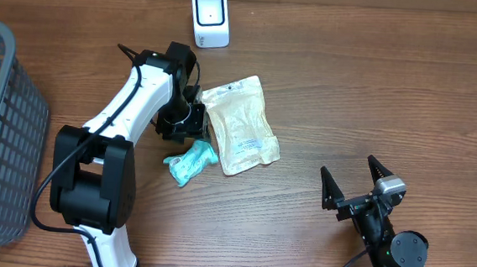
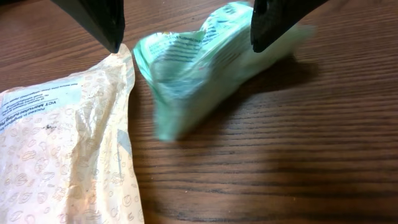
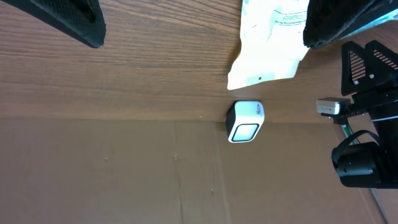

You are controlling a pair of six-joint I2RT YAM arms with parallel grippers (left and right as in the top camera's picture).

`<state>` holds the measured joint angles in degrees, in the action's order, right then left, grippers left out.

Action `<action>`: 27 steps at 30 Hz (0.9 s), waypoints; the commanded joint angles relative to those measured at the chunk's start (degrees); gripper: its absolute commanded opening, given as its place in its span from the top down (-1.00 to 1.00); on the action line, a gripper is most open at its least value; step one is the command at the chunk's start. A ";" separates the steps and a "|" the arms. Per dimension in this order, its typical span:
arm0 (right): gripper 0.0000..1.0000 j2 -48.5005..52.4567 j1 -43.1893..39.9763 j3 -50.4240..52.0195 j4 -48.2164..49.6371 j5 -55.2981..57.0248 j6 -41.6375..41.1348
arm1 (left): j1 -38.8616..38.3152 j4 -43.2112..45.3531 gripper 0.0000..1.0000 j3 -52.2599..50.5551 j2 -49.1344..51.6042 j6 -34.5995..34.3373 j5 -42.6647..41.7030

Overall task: Scan the item barcode
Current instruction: 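Open the left gripper and return it to the basket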

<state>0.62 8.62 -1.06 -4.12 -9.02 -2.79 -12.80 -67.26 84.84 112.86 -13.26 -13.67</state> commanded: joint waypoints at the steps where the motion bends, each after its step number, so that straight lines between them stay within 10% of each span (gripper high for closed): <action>1: -1.00 -0.39 -0.17 0.59 0.28 -0.07 -0.15 | -0.37 -0.44 0.01 1.40 -0.15 -0.50 0.13; 18: -1.00 -0.39 -0.17 0.59 0.28 -0.07 -0.15 | 0.61 -15.04 -0.04 32.33 -9.86 0.37 9.09; 27: -1.00 -0.39 -0.17 0.59 0.26 -0.07 -0.15 | 14.93 -18.47 -0.40 38.32 -24.11 0.35 16.20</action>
<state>0.62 8.62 -1.06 -4.12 -9.02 -2.81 -3.62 -84.84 122.06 92.95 -13.21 -2.42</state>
